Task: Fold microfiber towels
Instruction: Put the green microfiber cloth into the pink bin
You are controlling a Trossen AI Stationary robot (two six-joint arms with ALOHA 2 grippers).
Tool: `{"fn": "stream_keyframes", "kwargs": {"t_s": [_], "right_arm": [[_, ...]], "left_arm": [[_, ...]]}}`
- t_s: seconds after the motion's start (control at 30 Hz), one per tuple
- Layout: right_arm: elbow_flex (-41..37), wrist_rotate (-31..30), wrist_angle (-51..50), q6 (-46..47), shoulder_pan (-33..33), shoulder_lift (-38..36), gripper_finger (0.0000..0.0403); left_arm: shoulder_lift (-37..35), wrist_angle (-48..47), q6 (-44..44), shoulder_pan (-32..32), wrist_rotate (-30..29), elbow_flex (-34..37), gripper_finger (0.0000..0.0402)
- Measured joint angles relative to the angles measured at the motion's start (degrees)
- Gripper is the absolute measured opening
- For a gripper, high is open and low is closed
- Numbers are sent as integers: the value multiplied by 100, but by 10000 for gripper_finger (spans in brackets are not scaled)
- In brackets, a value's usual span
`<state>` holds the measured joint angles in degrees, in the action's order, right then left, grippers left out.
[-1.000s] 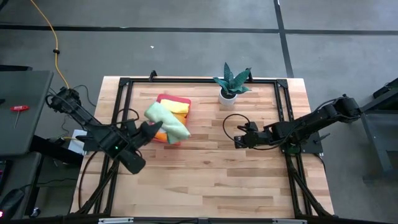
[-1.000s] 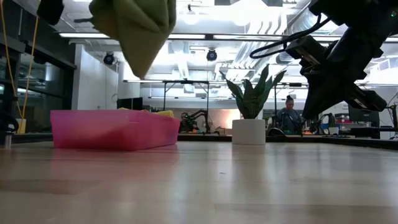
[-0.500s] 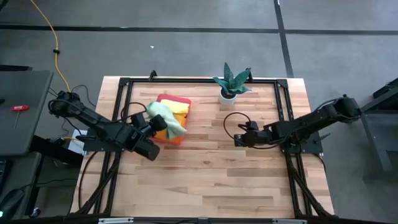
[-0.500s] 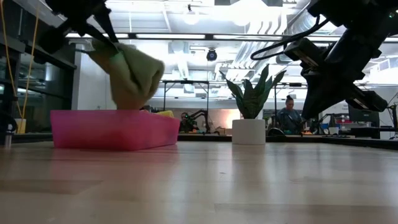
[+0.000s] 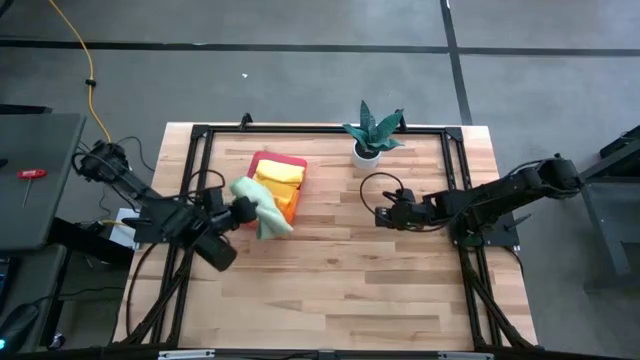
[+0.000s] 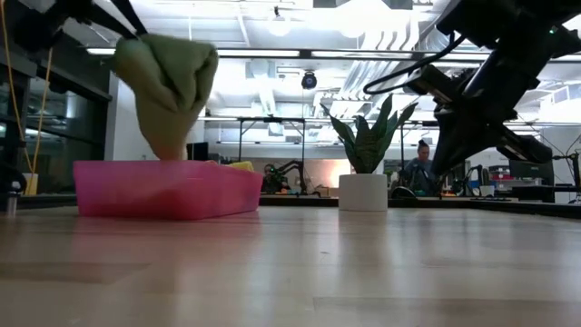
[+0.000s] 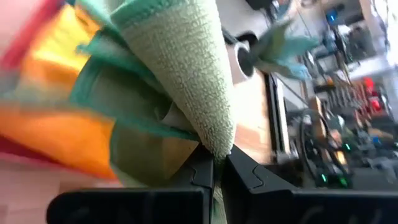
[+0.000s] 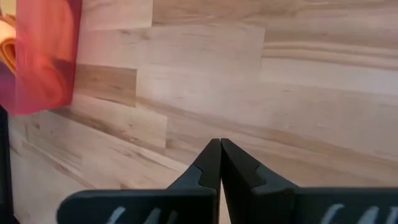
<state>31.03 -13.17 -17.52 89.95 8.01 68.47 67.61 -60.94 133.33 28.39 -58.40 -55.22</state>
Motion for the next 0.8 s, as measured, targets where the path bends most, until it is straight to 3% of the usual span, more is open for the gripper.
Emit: {"fn": "stream_keyframes", "kwargs": {"t_s": [0.57, 0.8], "right_arm": [[0, -27, 244, 155, -29, 0, 0], [0, -29, 332, 157, -29, 1, 0]], "left_arm": [[226, -567, -73, -1853, 261, 7, 10], [335, -160, 14, -2565, 244, 7, 11]]}}
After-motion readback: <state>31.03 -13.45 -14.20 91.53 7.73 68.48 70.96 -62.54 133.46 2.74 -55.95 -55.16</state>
